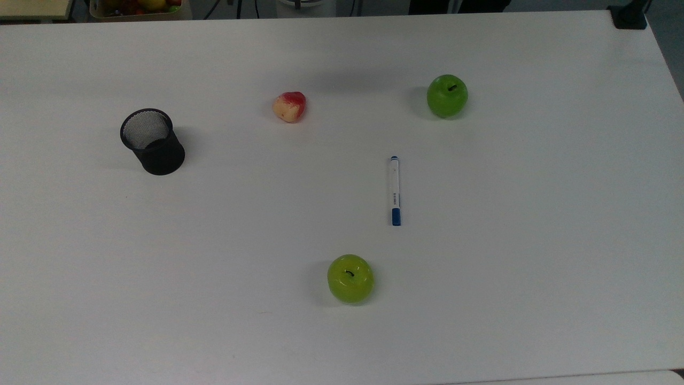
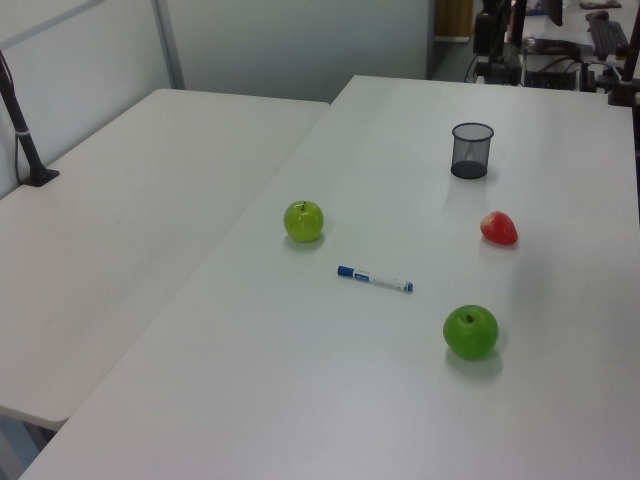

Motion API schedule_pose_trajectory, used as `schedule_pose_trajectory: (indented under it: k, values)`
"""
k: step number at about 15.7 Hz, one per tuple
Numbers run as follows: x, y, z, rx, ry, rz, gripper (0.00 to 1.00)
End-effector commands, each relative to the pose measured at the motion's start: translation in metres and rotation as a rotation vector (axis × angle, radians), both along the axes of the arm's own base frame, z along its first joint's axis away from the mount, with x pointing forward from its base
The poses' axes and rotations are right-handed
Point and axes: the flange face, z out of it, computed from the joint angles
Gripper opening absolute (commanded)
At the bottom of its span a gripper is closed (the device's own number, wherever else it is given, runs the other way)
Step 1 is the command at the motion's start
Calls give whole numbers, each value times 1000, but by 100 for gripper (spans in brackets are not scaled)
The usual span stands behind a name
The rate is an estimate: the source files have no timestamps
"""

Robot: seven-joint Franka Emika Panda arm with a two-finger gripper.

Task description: Place marker

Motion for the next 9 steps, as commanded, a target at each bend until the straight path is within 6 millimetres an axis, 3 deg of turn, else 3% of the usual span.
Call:
schedule_pose_trajectory:
  k: [1,9]
  values:
    - [-5,-6,-4,-1,9,-12,100]
    - [-3,-6,-4,4,3,-13,100]
